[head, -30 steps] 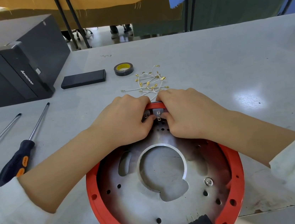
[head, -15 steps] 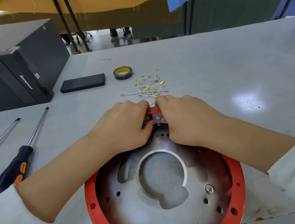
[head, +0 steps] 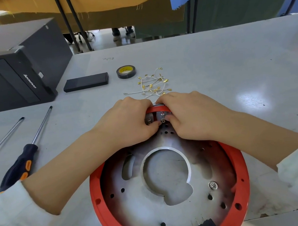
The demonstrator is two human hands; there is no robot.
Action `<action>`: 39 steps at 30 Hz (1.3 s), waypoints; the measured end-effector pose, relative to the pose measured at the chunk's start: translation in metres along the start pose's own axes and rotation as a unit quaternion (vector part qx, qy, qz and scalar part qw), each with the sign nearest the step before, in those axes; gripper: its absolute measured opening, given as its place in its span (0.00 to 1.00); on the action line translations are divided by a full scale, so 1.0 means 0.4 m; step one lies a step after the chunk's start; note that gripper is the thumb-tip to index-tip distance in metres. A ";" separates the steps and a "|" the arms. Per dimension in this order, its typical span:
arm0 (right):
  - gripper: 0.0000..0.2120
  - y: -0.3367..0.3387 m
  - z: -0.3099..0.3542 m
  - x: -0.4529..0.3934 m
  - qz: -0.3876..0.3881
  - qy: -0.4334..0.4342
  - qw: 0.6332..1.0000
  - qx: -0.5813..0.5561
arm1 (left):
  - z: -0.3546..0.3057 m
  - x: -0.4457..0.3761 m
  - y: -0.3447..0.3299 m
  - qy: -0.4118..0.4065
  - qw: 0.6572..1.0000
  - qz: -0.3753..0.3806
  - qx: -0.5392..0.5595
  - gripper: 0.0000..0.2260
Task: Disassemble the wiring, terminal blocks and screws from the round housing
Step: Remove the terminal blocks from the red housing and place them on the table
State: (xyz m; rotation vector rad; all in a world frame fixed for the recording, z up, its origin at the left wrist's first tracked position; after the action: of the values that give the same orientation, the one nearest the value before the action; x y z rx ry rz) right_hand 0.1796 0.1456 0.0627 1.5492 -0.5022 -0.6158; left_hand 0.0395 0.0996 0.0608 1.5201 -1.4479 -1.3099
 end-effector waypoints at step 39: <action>0.16 0.003 0.016 0.018 -0.035 -0.017 0.999 0.023 | -0.008 0.003 0.010 0.029 0.999 -0.008 0.034 0.12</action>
State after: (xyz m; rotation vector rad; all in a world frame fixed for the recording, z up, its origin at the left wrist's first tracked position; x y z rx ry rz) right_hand 0.1808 0.1359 0.0631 1.6084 -0.4924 -0.6894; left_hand 0.0412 0.0974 0.0652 1.6025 -1.4592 -1.2270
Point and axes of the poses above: each hand's wrist, its own x-axis away from the middle knuckle, its own y-axis out of the back of the hand, z = x × y, the point moved 3 cm from there along -x, towards the middle knuckle, and after that the axes turned 8 degrees about x, right-handed, at the moved point
